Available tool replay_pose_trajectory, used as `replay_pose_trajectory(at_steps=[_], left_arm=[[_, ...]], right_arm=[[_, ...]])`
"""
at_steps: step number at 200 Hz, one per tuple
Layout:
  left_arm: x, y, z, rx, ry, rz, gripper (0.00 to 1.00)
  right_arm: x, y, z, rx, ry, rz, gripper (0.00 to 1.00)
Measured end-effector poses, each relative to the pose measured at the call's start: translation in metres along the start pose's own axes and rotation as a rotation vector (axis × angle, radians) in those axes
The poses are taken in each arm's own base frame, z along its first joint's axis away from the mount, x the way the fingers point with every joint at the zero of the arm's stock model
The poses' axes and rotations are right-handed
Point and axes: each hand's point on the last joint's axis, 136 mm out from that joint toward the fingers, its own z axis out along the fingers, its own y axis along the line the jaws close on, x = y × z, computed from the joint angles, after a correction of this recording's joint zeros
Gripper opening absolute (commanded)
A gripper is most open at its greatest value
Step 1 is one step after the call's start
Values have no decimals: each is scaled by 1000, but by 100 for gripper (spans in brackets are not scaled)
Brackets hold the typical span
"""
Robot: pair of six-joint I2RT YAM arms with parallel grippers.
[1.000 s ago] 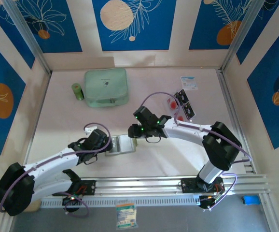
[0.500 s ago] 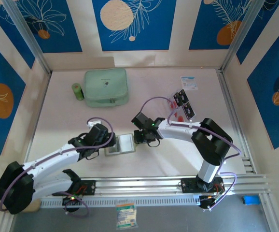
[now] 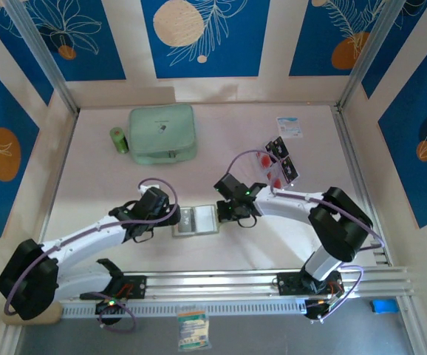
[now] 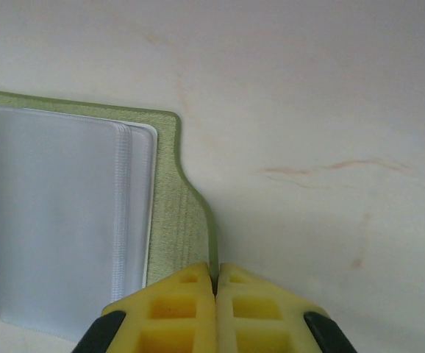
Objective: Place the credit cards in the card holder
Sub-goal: Move the card holder to the bottom-center of the table.
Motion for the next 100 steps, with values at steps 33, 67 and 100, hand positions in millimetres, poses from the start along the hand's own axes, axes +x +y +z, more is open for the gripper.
replay_pose_trajectory(at_steps=[33, 67, 100], left_arm=[[4, -2, 4, 3, 23, 3, 100], [7, -3, 7, 4, 42, 6, 100], [8, -7, 9, 20, 53, 6, 100]], right_arm=[[3, -18, -6, 11, -5, 28, 29], [-4, -15, -29, -26, -58, 31, 30], [-13, 0, -51, -110, -109, 33, 12]])
